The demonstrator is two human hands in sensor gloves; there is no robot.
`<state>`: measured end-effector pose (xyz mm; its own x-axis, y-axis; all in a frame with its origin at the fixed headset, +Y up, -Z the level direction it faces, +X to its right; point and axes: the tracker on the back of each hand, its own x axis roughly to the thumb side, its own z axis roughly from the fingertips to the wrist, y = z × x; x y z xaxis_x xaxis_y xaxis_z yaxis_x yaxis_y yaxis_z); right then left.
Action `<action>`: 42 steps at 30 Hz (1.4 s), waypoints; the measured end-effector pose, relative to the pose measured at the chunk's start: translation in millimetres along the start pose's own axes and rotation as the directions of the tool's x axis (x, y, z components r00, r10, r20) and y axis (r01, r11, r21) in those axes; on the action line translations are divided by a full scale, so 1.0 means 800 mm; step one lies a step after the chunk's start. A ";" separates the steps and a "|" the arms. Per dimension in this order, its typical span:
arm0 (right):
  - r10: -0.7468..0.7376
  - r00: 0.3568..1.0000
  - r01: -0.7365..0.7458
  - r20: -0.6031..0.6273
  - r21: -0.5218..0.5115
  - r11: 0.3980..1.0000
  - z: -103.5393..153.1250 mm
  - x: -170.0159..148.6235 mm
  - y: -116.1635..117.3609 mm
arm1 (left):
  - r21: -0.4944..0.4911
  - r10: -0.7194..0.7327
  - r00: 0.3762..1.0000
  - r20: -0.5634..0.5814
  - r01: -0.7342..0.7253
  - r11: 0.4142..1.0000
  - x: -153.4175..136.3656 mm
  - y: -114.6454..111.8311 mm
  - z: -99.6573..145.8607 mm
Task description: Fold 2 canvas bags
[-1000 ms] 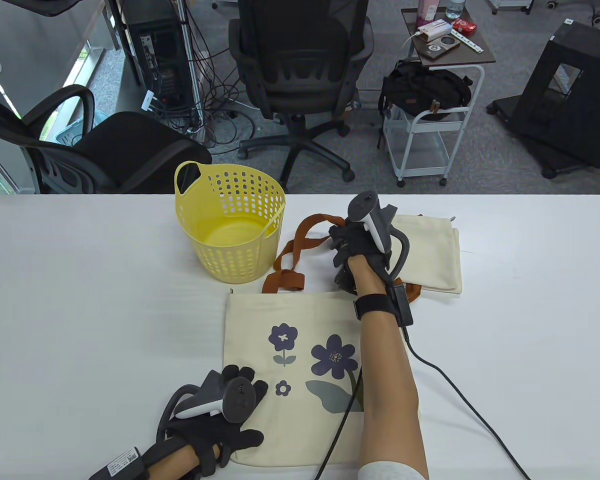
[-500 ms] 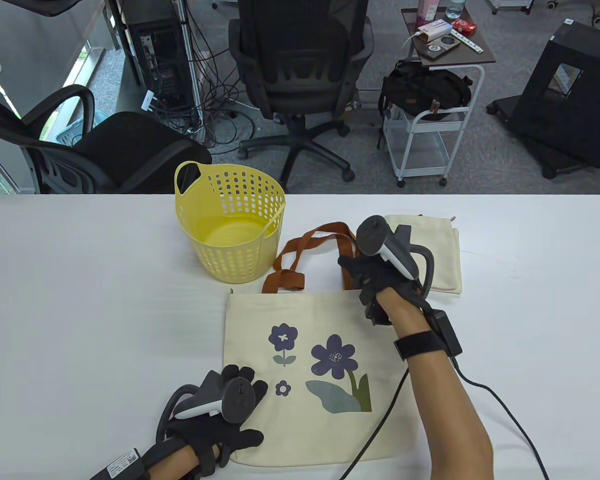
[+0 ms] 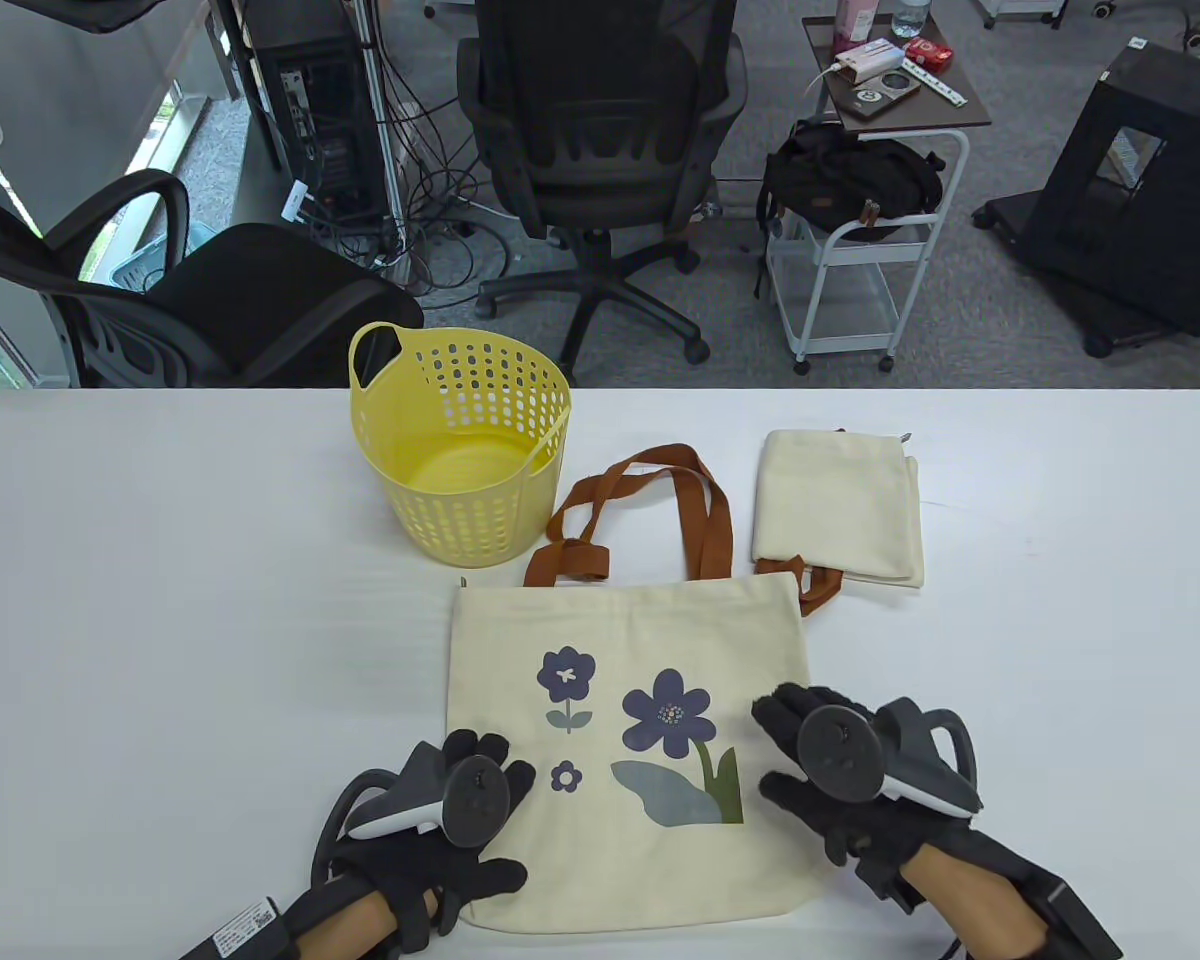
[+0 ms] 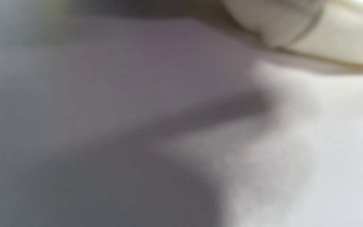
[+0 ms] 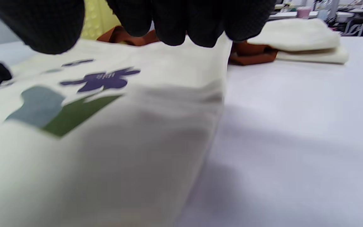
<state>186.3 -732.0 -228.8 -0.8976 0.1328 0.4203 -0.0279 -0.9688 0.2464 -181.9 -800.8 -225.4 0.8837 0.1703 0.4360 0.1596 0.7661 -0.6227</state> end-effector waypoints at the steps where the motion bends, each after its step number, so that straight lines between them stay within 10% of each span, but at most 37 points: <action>1: 0.002 1.000 -0.002 0.026 0.032 1.000 0.004 0.000 0.008 | 0.000 0.002 1.000 0.001 -0.002 1.000 -0.001 0.000 0.000; 7: -0.027 0.997 0.007 0.067 0.277 0.961 0.019 -0.006 0.050 | -0.061 0.041 0.995 0.092 -0.035 0.998 -0.007 0.008 0.005; 19: -0.041 0.997 0.026 0.064 0.219 0.975 0.021 -0.020 0.060 | -0.116 -0.050 0.990 0.136 0.066 0.991 -0.006 0.009 0.012; 32: -0.018 1.000 0.018 -0.006 -0.045 0.999 0.016 -0.026 0.054 | 0.209 -0.147 0.989 -0.012 0.146 0.967 0.009 0.026 0.024; 42: -0.191 0.981 0.183 -0.025 -0.181 0.966 0.018 -0.042 0.027 | 0.376 0.123 0.992 0.036 -0.127 0.918 -0.015 0.051 0.039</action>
<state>222.2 -754.1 -224.8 -0.8866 0.3099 0.3433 -0.2711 -0.9496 0.1573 -199.5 -752.0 -235.8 0.8802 0.2851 0.3795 -0.1314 0.9146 -0.3823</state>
